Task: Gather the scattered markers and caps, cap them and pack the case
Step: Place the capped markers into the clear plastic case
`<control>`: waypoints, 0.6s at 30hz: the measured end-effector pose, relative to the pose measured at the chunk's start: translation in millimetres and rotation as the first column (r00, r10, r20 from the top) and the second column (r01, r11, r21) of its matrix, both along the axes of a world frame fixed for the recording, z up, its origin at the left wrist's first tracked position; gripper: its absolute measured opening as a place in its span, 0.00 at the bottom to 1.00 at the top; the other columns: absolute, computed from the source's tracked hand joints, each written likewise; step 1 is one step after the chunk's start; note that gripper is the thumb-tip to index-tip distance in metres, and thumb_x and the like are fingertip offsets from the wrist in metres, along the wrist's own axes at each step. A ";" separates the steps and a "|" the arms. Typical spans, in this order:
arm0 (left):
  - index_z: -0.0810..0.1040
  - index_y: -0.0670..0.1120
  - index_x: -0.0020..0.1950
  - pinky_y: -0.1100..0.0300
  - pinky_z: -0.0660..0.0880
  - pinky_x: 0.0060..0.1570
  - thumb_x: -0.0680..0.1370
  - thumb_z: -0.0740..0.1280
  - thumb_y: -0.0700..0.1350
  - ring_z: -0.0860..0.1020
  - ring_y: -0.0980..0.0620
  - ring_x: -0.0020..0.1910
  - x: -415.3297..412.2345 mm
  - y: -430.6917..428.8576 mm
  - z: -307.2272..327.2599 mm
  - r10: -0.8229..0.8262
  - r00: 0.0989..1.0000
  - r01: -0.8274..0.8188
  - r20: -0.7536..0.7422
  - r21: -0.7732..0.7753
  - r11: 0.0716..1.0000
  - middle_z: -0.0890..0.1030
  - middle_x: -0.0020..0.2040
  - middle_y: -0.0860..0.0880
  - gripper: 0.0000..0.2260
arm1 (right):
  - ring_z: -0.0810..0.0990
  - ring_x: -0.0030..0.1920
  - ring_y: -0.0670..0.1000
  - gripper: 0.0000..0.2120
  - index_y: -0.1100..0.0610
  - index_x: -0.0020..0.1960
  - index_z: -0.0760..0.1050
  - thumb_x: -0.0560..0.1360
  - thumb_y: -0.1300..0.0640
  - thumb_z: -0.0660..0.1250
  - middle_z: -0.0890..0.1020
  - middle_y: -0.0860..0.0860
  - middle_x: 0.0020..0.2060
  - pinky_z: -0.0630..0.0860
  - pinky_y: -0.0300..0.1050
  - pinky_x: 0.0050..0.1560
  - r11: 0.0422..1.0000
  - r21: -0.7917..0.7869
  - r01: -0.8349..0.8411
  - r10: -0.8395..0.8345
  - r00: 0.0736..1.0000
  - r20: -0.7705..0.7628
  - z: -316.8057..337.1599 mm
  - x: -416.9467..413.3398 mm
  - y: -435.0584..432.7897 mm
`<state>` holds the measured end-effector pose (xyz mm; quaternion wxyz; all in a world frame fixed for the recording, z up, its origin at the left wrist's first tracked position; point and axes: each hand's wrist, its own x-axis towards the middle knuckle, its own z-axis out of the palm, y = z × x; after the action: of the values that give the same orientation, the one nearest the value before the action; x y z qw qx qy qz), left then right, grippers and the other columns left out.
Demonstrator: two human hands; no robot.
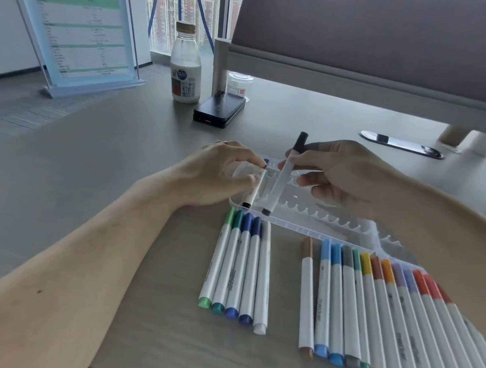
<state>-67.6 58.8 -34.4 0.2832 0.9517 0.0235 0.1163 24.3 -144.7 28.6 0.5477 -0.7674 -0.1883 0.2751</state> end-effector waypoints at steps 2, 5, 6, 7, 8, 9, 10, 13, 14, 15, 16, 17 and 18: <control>0.79 0.59 0.68 0.45 0.70 0.70 0.75 0.60 0.62 0.72 0.57 0.69 1.2 -1.1 0.6 0.031 0.999 -0.030 0.020 -0.031 0.999 0.76 0.69 0.58 0.24 | 0.80 0.29 0.45 0.06 0.62 0.53 0.85 0.78 0.62 0.72 0.88 0.58 0.50 0.76 0.35 0.27 1.000 0.023 0.005 -0.005 1.000 -0.030 -3.8 3.8 4.3; 0.78 0.57 0.69 0.43 0.69 0.71 0.74 0.59 0.64 0.73 0.55 0.70 3.6 -0.6 1.2 0.052 0.995 -0.045 0.089 -0.083 0.996 0.77 0.68 0.57 0.26 | 0.77 0.28 0.44 0.08 0.61 0.52 0.86 0.75 0.58 0.76 0.87 0.56 0.44 0.74 0.35 0.27 0.998 0.033 0.046 -0.045 0.999 -0.010 -10.1 8.1 12.0; 0.78 0.56 0.69 0.43 0.69 0.71 0.74 0.58 0.64 0.73 0.55 0.69 3.9 -0.5 1.1 0.053 0.993 -0.043 0.101 -0.098 0.994 0.78 0.68 0.57 0.27 | 0.76 0.28 0.44 0.10 0.60 0.50 0.86 0.73 0.55 0.77 0.86 0.54 0.42 0.74 0.35 0.27 0.998 0.018 0.065 -0.065 0.998 0.013 -11.7 8.8 15.0; 0.77 0.55 0.70 0.44 0.70 0.71 0.74 0.58 0.65 0.73 0.55 0.69 4.0 -1.0 0.9 0.046 0.993 -0.034 0.108 -0.108 0.994 0.78 0.68 0.56 0.28 | 0.75 0.28 0.45 0.10 0.59 0.48 0.86 0.72 0.53 0.78 0.85 0.52 0.40 0.73 0.35 0.28 0.997 -0.005 0.082 -0.082 0.996 0.041 -13.3 8.8 18.0; 0.76 0.55 0.71 0.45 0.70 0.70 0.74 0.58 0.65 0.73 0.55 0.68 3.7 -2.1 0.8 0.035 0.993 -0.023 0.111 -0.111 0.994 0.78 0.68 0.56 0.29 | 0.75 0.28 0.45 0.11 0.59 0.47 0.86 0.72 0.52 0.79 0.85 0.51 0.38 0.73 0.36 0.29 0.995 -0.035 0.094 -0.092 0.993 0.071 -14.9 8.6 21.0; 0.75 0.54 0.72 0.46 0.71 0.69 0.74 0.59 0.66 0.74 0.55 0.67 3.5 -3.5 0.7 0.021 0.993 -0.009 0.116 -0.108 0.994 0.78 0.67 0.56 0.30 | 0.74 0.29 0.45 0.12 0.59 0.45 0.86 0.72 0.50 0.79 0.84 0.51 0.37 0.74 0.37 0.29 0.992 -0.071 0.102 -0.094 0.990 0.103 -15.8 7.9 23.8; 0.74 0.54 0.73 0.47 0.72 0.68 0.74 0.59 0.68 0.74 0.56 0.66 3.1 -5.1 0.6 0.008 0.993 0.005 0.119 -0.107 0.994 0.78 0.67 0.56 0.31 | 0.74 0.29 0.46 0.13 0.59 0.44 0.86 0.72 0.49 0.78 0.83 0.51 0.36 0.73 0.37 0.29 0.988 -0.111 0.106 -0.091 0.986 0.138 -16.5 7.1 26.4; 0.69 0.59 0.76 0.48 0.71 0.69 0.73 0.63 0.70 0.72 0.56 0.68 1.5 -7.9 1.2 -0.024 0.995 0.037 0.102 -0.126 0.991 0.77 0.67 0.56 0.34 | 0.72 0.29 0.47 0.17 0.59 0.40 0.84 0.71 0.44 0.78 0.80 0.51 0.31 0.70 0.37 0.29 0.961 -0.249 0.118 -0.056 0.968 0.244 -17.0 4.8 32.8; 0.67 0.61 0.77 0.47 0.70 0.70 0.72 0.65 0.70 0.72 0.55 0.69 0.8 -8.1 1.3 -0.033 0.996 0.044 0.088 -0.128 0.991 0.76 0.68 0.56 0.35 | 0.71 0.28 0.48 0.19 0.58 0.39 0.84 0.71 0.42 0.77 0.78 0.50 0.30 0.69 0.38 0.29 0.949 -0.290 0.122 -0.040 0.961 0.274 -17.2 4.4 34.4; 0.66 0.63 0.78 0.46 0.69 0.71 0.72 0.66 0.70 0.70 0.55 0.71 0.3 -8.0 1.0 -0.040 0.997 0.048 0.073 -0.120 0.992 0.75 0.70 0.57 0.35 | 0.70 0.28 0.48 0.20 0.58 0.38 0.83 0.71 0.40 0.77 0.77 0.50 0.29 0.68 0.39 0.30 0.941 -0.314 0.124 -0.029 0.956 0.292 -17.7 4.3 35.9; 0.64 0.65 0.78 0.45 0.67 0.72 0.72 0.68 0.70 0.69 0.54 0.72 -0.3 -7.9 0.9 -0.044 0.998 0.049 0.052 -0.103 0.993 0.74 0.71 0.58 0.35 | 0.69 0.28 0.49 0.21 0.58 0.38 0.83 0.71 0.39 0.76 0.77 0.50 0.28 0.67 0.40 0.31 0.937 -0.325 0.125 -0.022 0.953 0.302 -18.3 4.4 37.1; 0.64 0.67 0.78 0.44 0.66 0.73 0.72 0.69 0.70 0.68 0.54 0.73 -0.5 -8.2 0.7 -0.047 0.998 0.050 0.032 -0.084 0.995 0.72 0.72 0.59 0.35 | 0.70 0.29 0.49 0.22 0.59 0.38 0.83 0.71 0.39 0.76 0.77 0.49 0.28 0.67 0.40 0.31 0.936 -0.328 0.127 -0.020 0.950 0.311 -19.5 4.5 38.2; 0.64 0.68 0.77 0.44 0.65 0.74 0.72 0.69 0.70 0.67 0.55 0.73 -0.6 -8.1 0.6 -0.048 0.999 0.049 0.013 -0.062 0.997 0.71 0.72 0.61 0.35 | 0.70 0.29 0.49 0.22 0.59 0.39 0.84 0.71 0.38 0.76 0.78 0.49 0.28 0.67 0.40 0.31 0.935 -0.330 0.130 -0.017 0.946 0.323 -20.5 4.9 39.2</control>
<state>-68.3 50.7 -33.8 0.3156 0.9420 0.0025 0.1138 29.1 -105.6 8.1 0.3767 -0.8924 -0.1926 0.1571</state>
